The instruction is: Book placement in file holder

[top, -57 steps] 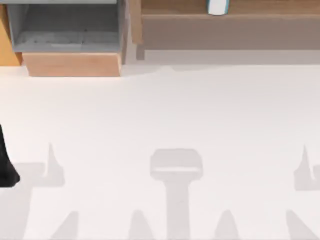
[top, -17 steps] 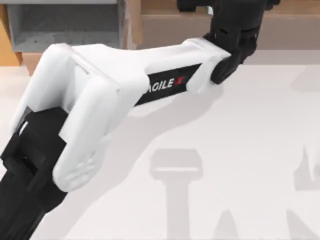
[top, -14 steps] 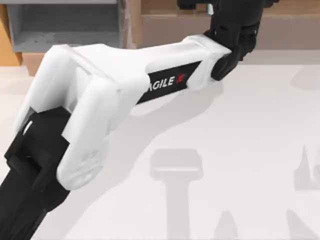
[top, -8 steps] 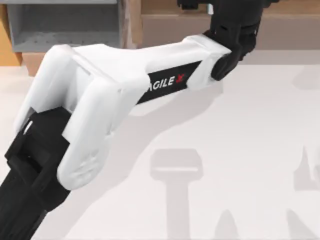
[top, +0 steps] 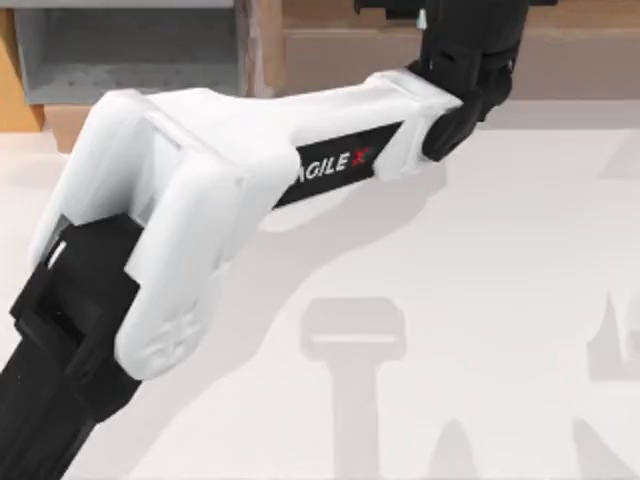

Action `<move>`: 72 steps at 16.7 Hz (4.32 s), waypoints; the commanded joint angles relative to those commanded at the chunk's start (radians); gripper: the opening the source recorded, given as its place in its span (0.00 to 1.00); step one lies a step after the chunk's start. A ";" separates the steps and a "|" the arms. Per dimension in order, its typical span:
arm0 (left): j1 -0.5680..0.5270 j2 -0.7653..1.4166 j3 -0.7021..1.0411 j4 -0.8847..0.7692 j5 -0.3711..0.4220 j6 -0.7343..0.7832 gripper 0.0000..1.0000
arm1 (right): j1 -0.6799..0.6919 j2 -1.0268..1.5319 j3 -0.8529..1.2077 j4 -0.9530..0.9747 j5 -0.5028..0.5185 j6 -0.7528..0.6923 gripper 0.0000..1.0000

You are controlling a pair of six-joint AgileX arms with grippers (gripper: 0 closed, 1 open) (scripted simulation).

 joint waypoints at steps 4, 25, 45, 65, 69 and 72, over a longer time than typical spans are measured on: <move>0.000 0.000 0.000 0.000 0.000 0.000 0.00 | 0.000 0.000 0.000 0.000 0.000 0.000 1.00; -0.024 -0.082 -0.043 -0.035 -0.048 0.068 0.00 | 0.000 0.000 0.000 0.000 0.000 0.000 1.00; -0.034 -0.765 -1.284 0.133 -0.239 0.878 0.00 | 0.000 0.000 0.000 0.000 0.000 0.000 1.00; 0.557 -0.738 -1.318 0.289 0.567 1.514 0.00 | 0.000 0.000 0.000 0.000 0.000 0.000 1.00; 0.554 -0.739 -1.319 0.289 0.565 1.514 0.00 | 0.000 0.000 0.000 0.000 0.000 0.000 1.00; 0.563 -0.707 -1.274 0.286 0.571 1.513 0.00 | 0.000 0.000 0.000 0.000 0.000 0.000 1.00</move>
